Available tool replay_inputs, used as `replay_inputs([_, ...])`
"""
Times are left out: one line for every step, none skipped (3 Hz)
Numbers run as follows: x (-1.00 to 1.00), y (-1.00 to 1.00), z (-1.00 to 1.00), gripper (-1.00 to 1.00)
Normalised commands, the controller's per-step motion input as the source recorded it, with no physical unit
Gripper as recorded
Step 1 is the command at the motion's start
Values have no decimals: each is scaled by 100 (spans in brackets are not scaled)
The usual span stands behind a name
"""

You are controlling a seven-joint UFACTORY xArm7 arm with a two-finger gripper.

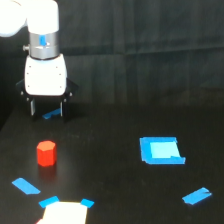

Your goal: Pick up the red object from the table

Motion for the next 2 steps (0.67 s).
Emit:
replay_inputs([37, -94, -49, 80])
replay_inputs([6, -100, 26, 84])
